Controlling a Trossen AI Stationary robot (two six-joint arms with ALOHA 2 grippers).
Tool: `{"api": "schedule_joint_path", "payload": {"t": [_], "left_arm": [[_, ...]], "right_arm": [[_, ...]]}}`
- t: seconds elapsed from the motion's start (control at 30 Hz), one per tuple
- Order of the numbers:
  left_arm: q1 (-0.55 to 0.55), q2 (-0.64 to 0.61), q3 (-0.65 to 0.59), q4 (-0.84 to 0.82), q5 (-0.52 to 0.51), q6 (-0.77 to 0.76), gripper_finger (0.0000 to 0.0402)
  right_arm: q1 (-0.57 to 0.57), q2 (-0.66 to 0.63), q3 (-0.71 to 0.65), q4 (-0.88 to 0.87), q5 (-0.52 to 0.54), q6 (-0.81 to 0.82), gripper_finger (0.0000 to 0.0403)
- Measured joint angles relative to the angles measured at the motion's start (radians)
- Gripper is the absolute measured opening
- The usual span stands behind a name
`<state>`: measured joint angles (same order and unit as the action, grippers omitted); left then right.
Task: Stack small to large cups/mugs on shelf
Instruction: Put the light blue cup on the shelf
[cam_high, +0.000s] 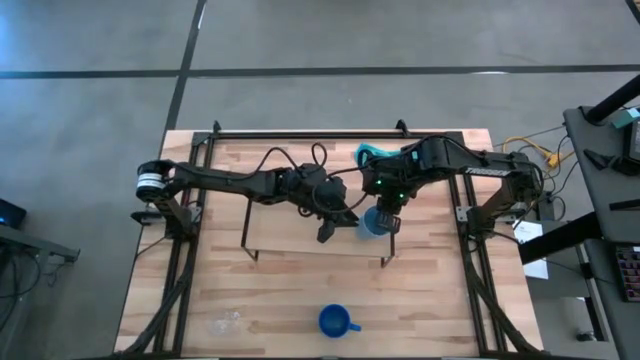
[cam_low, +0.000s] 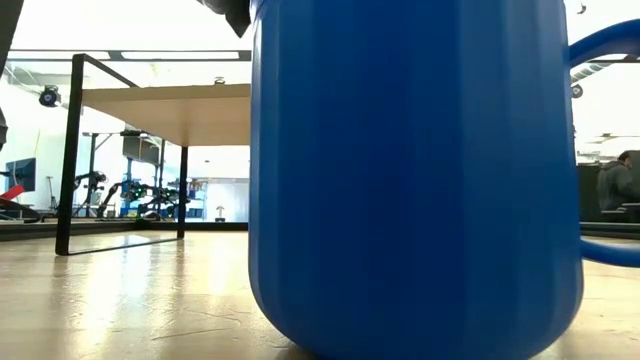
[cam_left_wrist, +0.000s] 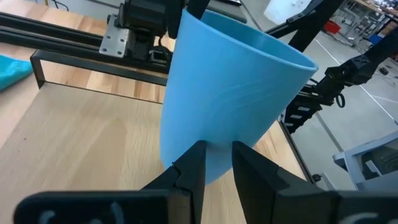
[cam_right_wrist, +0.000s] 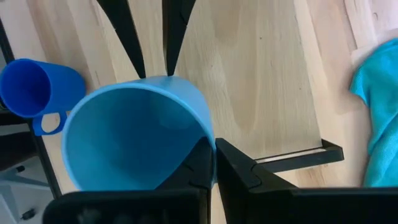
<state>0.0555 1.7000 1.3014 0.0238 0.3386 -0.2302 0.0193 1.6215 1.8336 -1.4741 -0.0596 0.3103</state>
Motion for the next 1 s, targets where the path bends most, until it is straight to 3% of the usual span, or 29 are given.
{"api": "schedule_joint_path", "payload": {"t": [1.0], "left_arm": [[0.002,0.000,-0.048,0.002,-0.049,0.000,0.0063]], "right_arm": [[0.000,0.056,-0.009,0.047,0.004,-0.023,0.0012]]}}
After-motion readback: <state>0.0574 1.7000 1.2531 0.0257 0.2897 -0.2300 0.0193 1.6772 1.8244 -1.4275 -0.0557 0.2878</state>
